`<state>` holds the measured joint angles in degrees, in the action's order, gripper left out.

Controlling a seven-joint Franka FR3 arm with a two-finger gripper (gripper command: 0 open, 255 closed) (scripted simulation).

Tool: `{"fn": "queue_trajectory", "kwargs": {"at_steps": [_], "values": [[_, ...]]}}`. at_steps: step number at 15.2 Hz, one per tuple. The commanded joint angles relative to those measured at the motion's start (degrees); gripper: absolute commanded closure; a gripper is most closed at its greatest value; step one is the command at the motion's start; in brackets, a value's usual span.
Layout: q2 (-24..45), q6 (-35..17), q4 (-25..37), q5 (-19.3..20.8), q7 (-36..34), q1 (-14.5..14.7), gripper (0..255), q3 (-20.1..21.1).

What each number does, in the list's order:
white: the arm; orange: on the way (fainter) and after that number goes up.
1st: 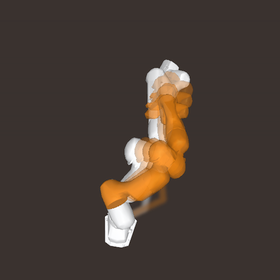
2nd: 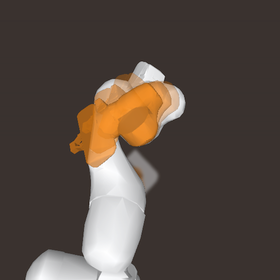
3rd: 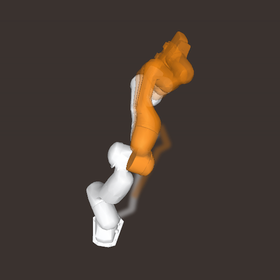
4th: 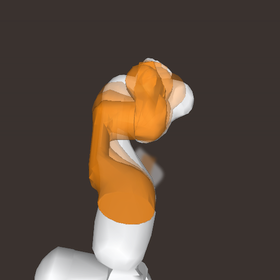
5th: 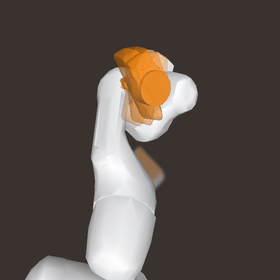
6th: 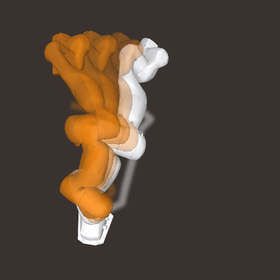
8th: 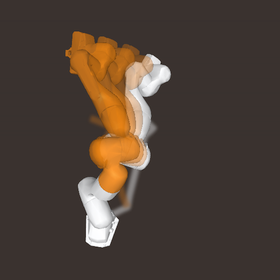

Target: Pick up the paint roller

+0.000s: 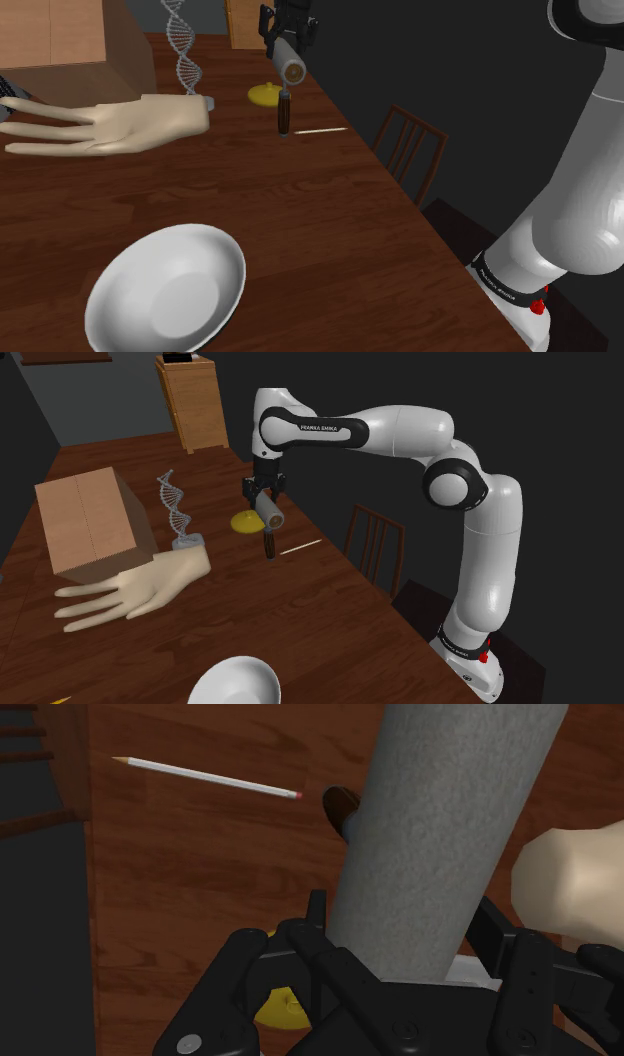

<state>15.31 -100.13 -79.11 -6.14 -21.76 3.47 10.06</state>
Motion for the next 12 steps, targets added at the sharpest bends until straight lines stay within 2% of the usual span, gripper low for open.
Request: {"fn": "queue_trajectory", "kwargs": {"at_steps": [1, 7, 12], "values": [[0.03, 0.01, -0.05, 0.01, 0.00, 0.00, 255, 0.00], [0.02, -0.01, -0.08, 0.00, 0.04, -0.02, 255, -0.01], [1.08, 4.28, 5.31, 0.27, -0.58, 0.14, 255, 0.02]]}}
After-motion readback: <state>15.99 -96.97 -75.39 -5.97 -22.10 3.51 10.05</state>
